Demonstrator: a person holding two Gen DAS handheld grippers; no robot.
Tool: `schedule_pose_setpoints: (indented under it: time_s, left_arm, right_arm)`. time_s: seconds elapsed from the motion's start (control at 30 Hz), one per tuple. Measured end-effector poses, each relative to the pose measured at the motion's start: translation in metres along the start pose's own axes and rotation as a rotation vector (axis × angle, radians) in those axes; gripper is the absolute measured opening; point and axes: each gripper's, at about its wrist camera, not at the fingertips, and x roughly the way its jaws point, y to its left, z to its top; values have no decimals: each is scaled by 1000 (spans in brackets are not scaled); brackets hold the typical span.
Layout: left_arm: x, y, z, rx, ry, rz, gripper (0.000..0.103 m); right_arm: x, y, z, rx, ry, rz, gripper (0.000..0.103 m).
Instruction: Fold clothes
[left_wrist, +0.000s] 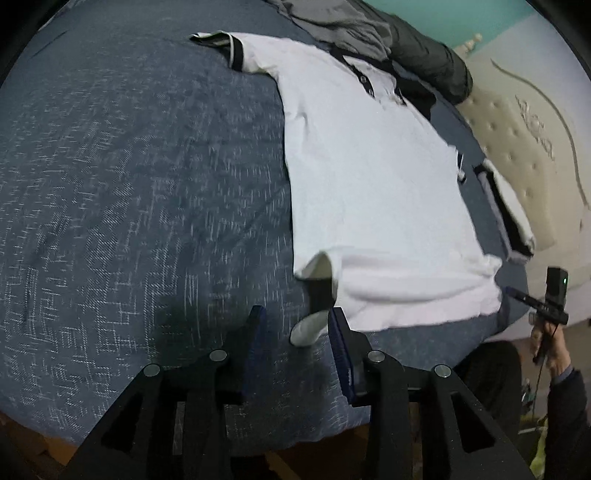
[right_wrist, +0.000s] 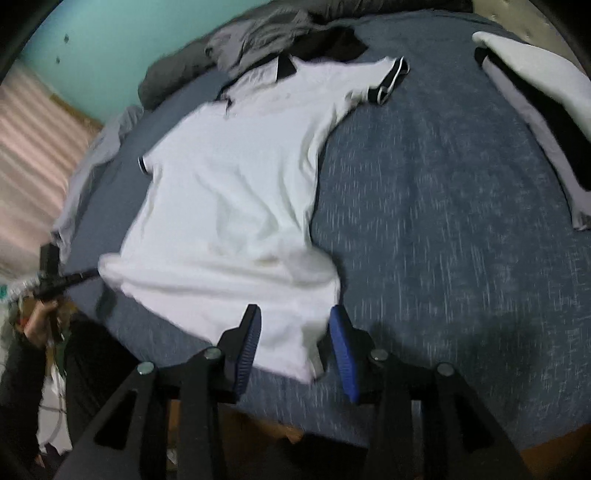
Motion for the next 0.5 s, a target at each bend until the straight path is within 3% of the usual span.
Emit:
schedule_pose_setpoints:
  time_s: [0.27, 0.3, 0.37, 0.4, 0.5]
  left_arm:
    - [25, -15, -2, 47, 26, 13, 36]
    - [27, -16, -2, 53, 30, 15, 27]
    - [29, -20, -1, 63, 35, 14, 11]
    - [28, -22, -1, 69, 38, 13, 4]
    - [19, -28, -1, 93, 45, 13, 4]
  right_arm:
    - [41, 5, -9, 19, 99, -22, 39]
    - [44, 7, -10, 13, 108, -29, 39]
    - [41, 10, -9, 5, 106, -32, 28]
    - [38, 11, -7, 3, 102, -31, 15]
    - [31, 14, -4, -5, 90, -31, 5]
